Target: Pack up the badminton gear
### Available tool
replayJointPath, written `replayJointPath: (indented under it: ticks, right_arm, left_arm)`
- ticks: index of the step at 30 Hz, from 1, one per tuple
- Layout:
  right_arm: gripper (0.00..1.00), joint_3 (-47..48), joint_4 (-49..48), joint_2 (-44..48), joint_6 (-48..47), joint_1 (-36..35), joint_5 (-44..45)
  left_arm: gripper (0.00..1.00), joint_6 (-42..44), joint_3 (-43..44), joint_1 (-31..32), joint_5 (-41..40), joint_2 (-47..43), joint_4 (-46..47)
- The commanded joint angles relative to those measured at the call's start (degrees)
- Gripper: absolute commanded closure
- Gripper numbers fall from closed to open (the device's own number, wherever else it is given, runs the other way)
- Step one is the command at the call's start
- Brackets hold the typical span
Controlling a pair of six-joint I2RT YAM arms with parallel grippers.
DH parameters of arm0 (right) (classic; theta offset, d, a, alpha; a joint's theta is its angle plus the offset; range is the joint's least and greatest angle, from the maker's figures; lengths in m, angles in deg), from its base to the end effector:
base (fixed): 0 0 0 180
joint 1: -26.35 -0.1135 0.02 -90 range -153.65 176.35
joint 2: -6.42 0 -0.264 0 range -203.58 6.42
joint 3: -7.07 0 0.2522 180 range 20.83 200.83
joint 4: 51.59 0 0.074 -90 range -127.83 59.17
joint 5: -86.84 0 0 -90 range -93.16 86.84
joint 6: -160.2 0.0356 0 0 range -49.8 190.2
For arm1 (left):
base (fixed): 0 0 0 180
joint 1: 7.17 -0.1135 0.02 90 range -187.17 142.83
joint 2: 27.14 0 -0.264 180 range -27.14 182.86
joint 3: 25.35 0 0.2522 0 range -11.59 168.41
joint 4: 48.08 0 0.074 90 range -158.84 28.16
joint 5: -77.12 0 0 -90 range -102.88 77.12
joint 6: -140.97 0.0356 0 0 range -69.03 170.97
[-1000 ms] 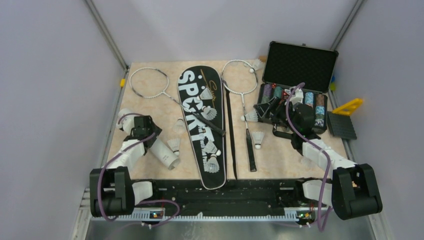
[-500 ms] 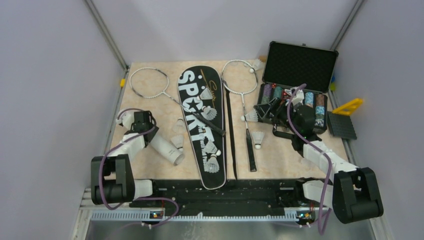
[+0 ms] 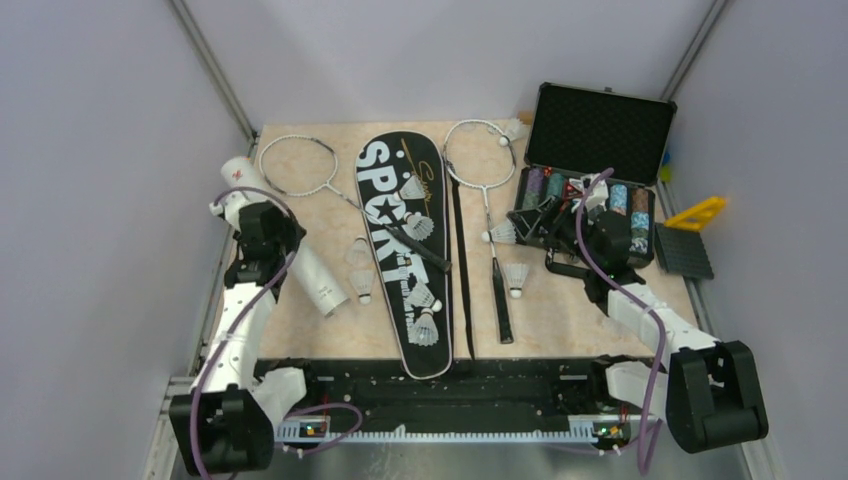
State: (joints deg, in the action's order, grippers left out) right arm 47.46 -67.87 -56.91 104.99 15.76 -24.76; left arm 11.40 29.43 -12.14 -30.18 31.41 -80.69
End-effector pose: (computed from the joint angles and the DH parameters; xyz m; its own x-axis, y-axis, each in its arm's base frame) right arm 0.2336 0.0570 0.2387 -0.3962 0.4656 -0.7913 -0.3705 0.7075 0.6018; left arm 0.2191 0.0297 0.2581 -0.2509 -0.6323 -0.7330 -0.6240 0.6845 -0.3769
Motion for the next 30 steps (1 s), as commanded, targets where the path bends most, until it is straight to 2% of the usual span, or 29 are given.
replayJointPath:
  ticks: [1,2,5,7,9,11,13,16,18,23,25,28,30]
  right_arm:
    - [0.01,1.1,-1.6,2.9,0.1,0.2,-3.1]
    - [0.01,1.2,-1.5,3.6,0.0,0.1,-4.3]
    - [0.01,1.5,-1.5,5.2,0.0,0.0,-7.8]
    - [0.01,1.8,-1.3,6.5,0.2,-0.2,-9.8]
    - [0.01,1.9,-1.3,8.3,0.5,-0.7,-10.0]
    - [0.01,2.0,-1.5,10.7,0.4,-1.5,-9.7]
    - [0.01,2.8,-0.2,13.1,0.3,-2.2,-9.9]
    - [0.02,5.2,3.9,16.6,-0.3,-2.9,-12.1]
    - [0.02,6.4,5.7,19.2,-0.5,-3.2,-15.0]
    - [0.02,12.3,17.0,26.6,-4.6,-3.1,-19.0]
    - [0.02,14.0,18.3,28.8,-4.6,-3.1,-19.2]
    - [0.21,15.1,15.2,29.2,-1.1,-3.1,-20.9]
    - [0.24,17.4,15.4,27.0,1.3,-3.2,-23.8]
  left_arm:
    - [0.6,12.7,4.0,0.0,19.8,-4.6,17.0]
    - [0.63,14.8,4.6,0.2,25.8,-5.0,22.1]
    - [0.62,21.7,8.0,2.0,42.3,-4.4,31.3]
    - [0.6,29.1,10.2,4.5,52.4,-3.0,33.7]
    - [0.58,39.7,11.8,10.3,58.3,-1.4,33.3]
    - [0.58,54.0,14.8,15.8,60.3,0.0,26.0]
    - [0.58,64.8,18.6,19.9,63.9,1.8,16.5]
    - [0.59,77.9,21.2,21.1,72.2,2.7,5.4]
    - [0.59,84.4,20.2,21.1,74.4,1.8,2.6]
    - [0.6,93.0,14.9,21.2,71.8,-1.3,2.6]
    - [0.6,97.2,13.6,21.2,71.9,-1.7,1.0]
    - [0.6,99.9,12.6,21.2,73.2,-2.4,-0.6]
    - [0.6,100.1,12.1,21.2,72.7,-2.5,-0.6]
